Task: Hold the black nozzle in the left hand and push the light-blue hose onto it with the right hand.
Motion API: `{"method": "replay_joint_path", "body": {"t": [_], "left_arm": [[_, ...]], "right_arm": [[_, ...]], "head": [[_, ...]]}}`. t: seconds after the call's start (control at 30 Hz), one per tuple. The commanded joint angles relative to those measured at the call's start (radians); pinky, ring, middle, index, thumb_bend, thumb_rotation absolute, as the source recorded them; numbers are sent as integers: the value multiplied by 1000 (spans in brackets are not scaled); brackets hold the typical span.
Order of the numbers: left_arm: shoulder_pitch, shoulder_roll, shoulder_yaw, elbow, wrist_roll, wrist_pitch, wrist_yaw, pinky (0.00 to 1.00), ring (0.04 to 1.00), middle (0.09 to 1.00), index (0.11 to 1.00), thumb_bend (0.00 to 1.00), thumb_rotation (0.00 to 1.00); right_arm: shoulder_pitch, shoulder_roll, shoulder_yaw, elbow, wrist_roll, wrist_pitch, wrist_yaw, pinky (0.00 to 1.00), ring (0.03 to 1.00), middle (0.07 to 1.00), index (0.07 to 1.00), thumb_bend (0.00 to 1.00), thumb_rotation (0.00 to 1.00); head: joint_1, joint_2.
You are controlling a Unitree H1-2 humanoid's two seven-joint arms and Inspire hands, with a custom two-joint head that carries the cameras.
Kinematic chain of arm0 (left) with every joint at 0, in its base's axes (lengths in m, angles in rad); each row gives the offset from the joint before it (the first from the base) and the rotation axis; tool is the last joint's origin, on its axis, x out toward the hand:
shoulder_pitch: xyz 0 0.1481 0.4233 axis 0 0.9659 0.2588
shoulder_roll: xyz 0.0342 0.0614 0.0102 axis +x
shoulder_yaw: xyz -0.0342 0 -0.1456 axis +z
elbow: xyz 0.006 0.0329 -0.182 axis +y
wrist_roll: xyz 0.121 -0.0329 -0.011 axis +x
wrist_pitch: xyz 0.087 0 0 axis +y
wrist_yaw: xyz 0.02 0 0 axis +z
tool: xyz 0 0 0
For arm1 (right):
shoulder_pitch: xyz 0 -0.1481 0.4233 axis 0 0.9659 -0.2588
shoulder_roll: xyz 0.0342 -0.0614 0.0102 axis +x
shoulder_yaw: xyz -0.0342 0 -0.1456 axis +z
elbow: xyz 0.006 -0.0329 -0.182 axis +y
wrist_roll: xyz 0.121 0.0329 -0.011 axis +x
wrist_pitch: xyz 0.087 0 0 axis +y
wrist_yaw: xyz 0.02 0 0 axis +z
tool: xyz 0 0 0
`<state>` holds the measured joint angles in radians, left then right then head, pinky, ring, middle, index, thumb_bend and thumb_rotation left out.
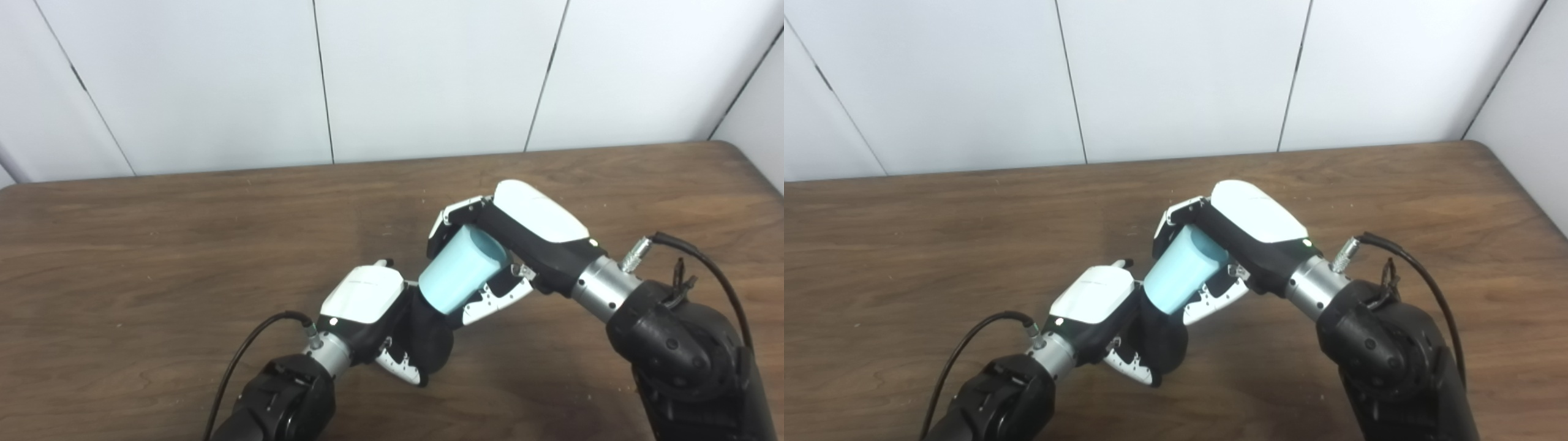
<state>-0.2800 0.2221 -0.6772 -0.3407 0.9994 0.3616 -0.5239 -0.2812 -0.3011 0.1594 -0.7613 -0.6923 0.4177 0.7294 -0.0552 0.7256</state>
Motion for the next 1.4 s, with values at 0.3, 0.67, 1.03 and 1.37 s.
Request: {"method": "replay_joint_path", "body": {"t": [0.3, 0.67, 1.03, 1.37], "left_arm": [[63, 18, -58, 75, 5, -16, -133, 1000, 719, 504, 473, 522, 0], [62, 12, -62, 58, 13, -12, -150, 1000, 699, 505, 472, 522, 0], [65, 7, -57, 42, 17, -11, -164, 1000, 686, 492, 481, 522, 0], [63, 6, -57, 38, 23, -11, -169, 1000, 714, 485, 486, 523, 0]], "right_arm": [[-20, -12, 19, -28, -11, -5, -5, 341, 410, 497, 496, 501, 0], [-35, 6, 70, -7, -52, -32, -23, 399, 413, 497, 493, 503, 0], [-30, -44, 117, 17, -98, -127, -17, 432, 417, 495, 496, 503, 0], [-55, -74, 158, 42, -72, -169, 27, 311, 442, 505, 495, 499, 0]], "head": [[-2, 1], [4, 14], [4, 31], [3, 37]]}}
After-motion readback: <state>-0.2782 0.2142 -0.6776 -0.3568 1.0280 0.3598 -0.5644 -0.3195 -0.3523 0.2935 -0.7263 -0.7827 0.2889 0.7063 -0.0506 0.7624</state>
